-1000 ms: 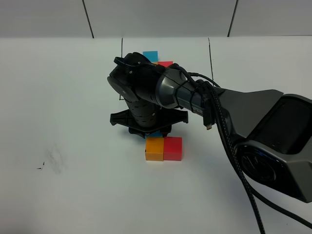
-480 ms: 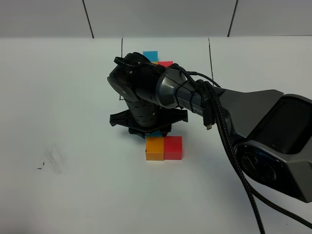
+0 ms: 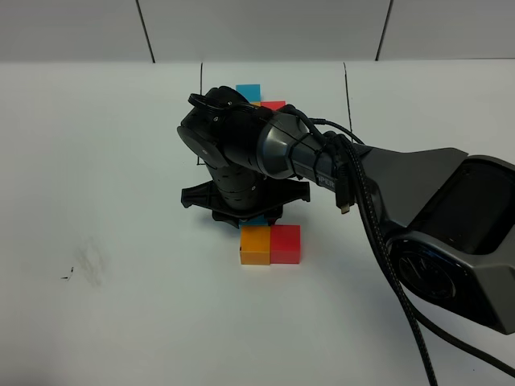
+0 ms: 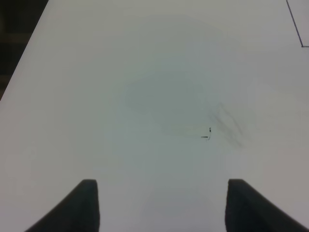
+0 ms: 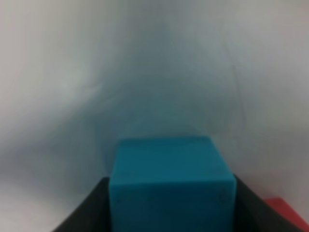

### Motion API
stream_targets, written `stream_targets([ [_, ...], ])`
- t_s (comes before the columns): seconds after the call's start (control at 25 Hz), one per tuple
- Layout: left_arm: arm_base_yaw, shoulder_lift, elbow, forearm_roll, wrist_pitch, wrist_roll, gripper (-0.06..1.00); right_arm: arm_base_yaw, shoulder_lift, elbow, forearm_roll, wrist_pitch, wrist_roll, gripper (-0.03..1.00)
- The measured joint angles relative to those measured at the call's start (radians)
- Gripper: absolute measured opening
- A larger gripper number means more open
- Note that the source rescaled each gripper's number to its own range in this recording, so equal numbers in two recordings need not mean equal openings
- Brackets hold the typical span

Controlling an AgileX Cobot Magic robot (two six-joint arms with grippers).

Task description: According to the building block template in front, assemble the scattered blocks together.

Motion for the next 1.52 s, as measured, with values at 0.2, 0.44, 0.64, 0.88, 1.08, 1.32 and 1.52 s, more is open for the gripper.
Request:
stream_targets([
  [0.2,0.0,0.0,0.0,0.0,0.0,-0.002,0.22,0.0,0.0,0.0,-0.002,0.0,-0.002,0.01],
  [0.44,0.0,0.0,0.0,0.0,0.0,-0.002,0.22,-0.007,0.001,0.0,0.005,0.002,-0.02,0.04],
  [0.64,0.0,0.0,0.0,0.0,0.0,-0.001,0.22,-0.012,0.006,0.0,0.005,0.002,-0.023,0.2],
  [0.88,0.0,0.0,0.0,0.0,0.0,0.0,0.22,-0.015,0.006,0.0,-0.013,-0.002,-0.057,0.58],
  [1.08,0.0,0.0,0.0,0.0,0.0,0.0,0.22,-0.015,0.006,0.0,-0.037,-0.004,-0.077,0.81],
  [1.32,0.0,0.0,0.0,0.0,0.0,0.0,0.22,-0.015,0.006,0.0,-0.039,-0.012,-0.078,1.0],
  [1.52,0.0,0.0,0.0,0.0,0.0,0.0,0.22,-0.015,-0.014,-0.049,-0.038,0.006,-0.122,1.0],
])
